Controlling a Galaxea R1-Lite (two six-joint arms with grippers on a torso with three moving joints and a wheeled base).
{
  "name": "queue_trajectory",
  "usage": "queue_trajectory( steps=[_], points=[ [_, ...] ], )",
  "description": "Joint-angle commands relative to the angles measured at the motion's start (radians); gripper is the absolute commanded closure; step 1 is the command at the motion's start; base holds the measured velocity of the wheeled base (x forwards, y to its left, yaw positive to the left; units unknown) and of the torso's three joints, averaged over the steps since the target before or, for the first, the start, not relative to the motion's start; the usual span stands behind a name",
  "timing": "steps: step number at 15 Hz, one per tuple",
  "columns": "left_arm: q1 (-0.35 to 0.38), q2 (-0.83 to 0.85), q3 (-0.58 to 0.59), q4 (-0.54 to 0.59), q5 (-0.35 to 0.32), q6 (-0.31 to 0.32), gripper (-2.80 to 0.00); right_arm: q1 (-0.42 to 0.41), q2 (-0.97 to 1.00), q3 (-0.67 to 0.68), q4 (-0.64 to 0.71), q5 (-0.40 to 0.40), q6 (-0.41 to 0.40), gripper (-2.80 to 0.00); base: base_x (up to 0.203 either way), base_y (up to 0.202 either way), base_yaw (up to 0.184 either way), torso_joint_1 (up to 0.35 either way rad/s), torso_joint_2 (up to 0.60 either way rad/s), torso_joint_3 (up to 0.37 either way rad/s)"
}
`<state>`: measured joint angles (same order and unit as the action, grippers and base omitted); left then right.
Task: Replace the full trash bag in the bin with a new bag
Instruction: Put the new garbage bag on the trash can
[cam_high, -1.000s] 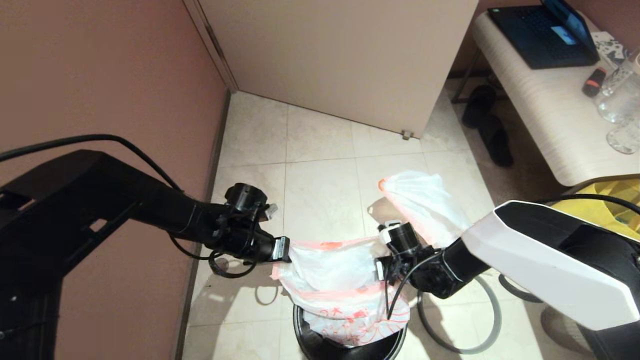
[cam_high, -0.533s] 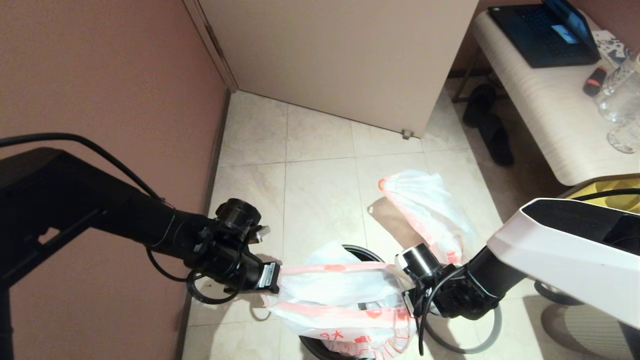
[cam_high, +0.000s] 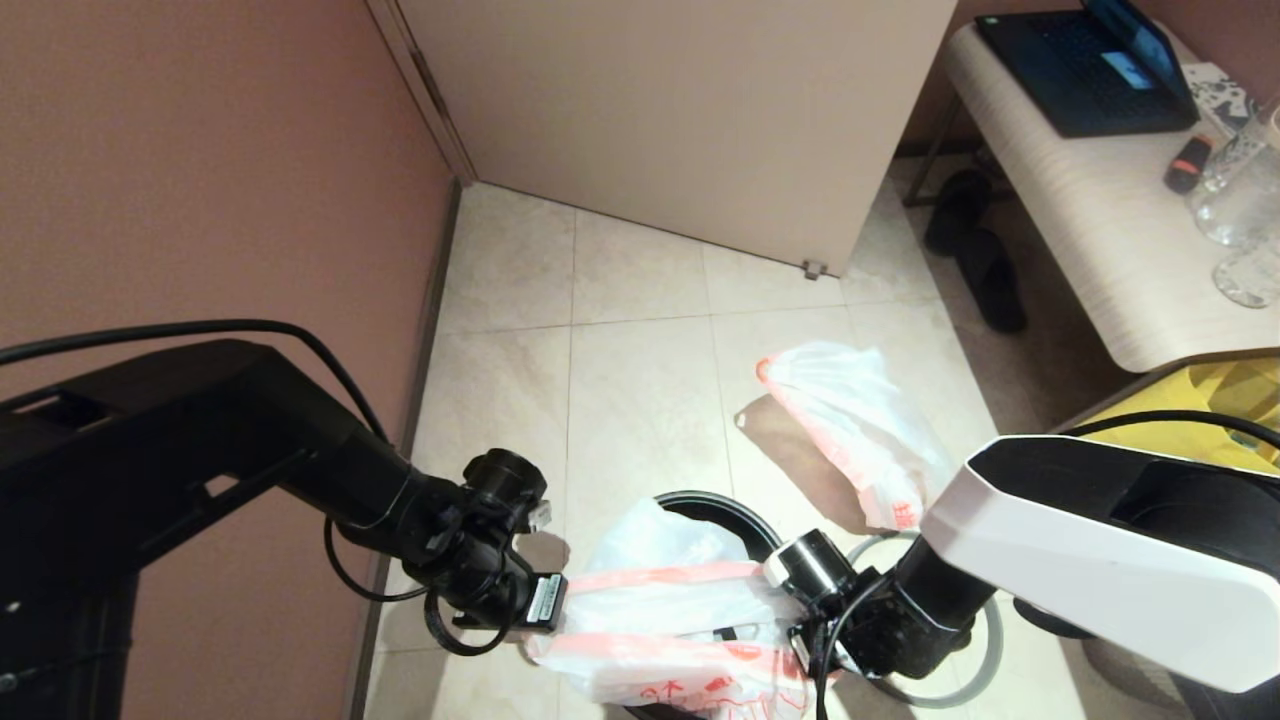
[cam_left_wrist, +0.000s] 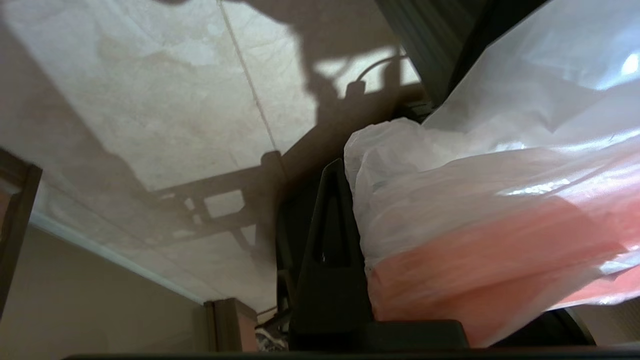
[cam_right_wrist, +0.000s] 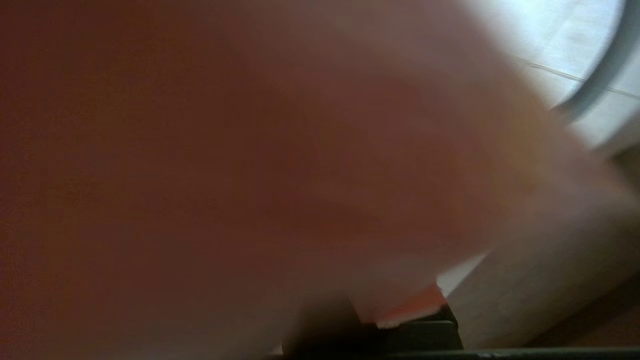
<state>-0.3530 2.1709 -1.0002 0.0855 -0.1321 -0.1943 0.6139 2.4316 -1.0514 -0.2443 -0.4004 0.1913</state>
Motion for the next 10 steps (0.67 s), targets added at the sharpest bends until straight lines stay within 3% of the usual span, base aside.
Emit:
queue_trajectory(
  steps=[1,4,10],
  points=[
    [-0.001,0.049,-0.015,-0.012,0.002,-0.002,0.0,0.015,0.046,-0.054,-0.005,0.015,0.002,0.0,0.0,0.0,0.0,0.0,0.0,0.0],
    [0.04,0.081,-0.11,-0.009,0.006,-0.002,0.0,0.01,0.039,-0.15,-0.009,0.123,0.004,0.0,0.0,0.0,0.0,0.0,0.0,0.0],
    [0.11,0.144,-0.379,0.084,0.003,-0.026,0.0,0.009,0.072,-0.441,-0.01,0.15,0.082,0.0,0.0,0.0,0.0,0.0,0.0,0.0]
  ],
)
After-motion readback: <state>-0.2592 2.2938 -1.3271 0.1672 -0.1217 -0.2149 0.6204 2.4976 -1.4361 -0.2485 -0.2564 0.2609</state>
